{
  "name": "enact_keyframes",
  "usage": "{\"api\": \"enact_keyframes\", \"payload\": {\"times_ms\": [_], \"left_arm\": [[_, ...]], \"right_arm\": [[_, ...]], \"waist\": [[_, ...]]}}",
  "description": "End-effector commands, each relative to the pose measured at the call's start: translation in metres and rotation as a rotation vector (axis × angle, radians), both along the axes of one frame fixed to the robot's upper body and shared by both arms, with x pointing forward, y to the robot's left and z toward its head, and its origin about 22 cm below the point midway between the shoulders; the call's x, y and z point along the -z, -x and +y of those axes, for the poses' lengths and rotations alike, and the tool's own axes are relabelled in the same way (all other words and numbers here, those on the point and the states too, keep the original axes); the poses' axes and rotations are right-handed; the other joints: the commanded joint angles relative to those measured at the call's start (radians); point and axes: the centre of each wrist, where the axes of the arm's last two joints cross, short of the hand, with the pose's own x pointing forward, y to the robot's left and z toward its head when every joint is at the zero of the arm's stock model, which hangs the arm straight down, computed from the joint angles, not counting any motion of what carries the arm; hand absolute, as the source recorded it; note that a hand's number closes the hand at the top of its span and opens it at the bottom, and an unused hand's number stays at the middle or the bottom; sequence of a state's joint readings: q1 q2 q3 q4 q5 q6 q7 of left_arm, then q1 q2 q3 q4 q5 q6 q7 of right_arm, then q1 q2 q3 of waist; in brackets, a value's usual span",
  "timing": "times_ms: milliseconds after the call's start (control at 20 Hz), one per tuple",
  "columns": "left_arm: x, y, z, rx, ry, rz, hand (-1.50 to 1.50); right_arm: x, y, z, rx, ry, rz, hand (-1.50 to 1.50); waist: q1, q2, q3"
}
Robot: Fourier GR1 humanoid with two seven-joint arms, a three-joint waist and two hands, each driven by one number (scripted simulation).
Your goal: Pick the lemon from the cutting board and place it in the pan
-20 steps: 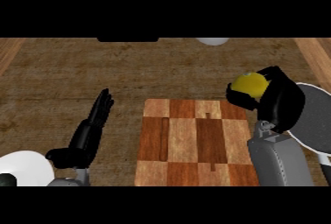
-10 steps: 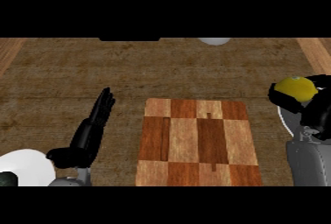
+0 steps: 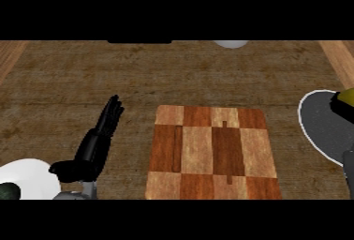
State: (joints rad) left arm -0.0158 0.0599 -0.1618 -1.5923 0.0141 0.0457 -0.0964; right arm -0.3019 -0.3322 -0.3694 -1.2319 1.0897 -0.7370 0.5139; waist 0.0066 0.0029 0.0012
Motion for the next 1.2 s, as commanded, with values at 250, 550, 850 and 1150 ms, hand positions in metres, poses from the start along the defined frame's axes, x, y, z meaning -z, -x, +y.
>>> {"api": "enact_keyframes", "payload": {"times_ms": [250,550,850,1150], "left_arm": [[0.004,-0.008,-0.006,0.009,0.001,-0.001,0.00],[-0.001,-0.003,-0.005,0.030,-0.006,-0.012,0.00],[-0.004,-0.004,-0.008,0.026,0.003,-0.019,0.00],[0.005,-0.006,-0.006,0.026,0.001,-0.015,0.00]], "right_arm": [[0.019,-0.003,-0.078,0.022,0.005,-0.061,1.50],[0.030,-0.003,-0.094,-0.065,-0.348,0.380,-1.50],[0.034,-0.017,-0.091,-0.209,-0.455,0.230,-1.50],[0.031,-0.013,-0.096,-0.233,-0.384,-0.072,-1.50]], "waist": [[0.004,0.002,0.001],[0.036,0.010,0.002],[0.037,0.014,0.004],[0.020,0.011,0.004]]}}
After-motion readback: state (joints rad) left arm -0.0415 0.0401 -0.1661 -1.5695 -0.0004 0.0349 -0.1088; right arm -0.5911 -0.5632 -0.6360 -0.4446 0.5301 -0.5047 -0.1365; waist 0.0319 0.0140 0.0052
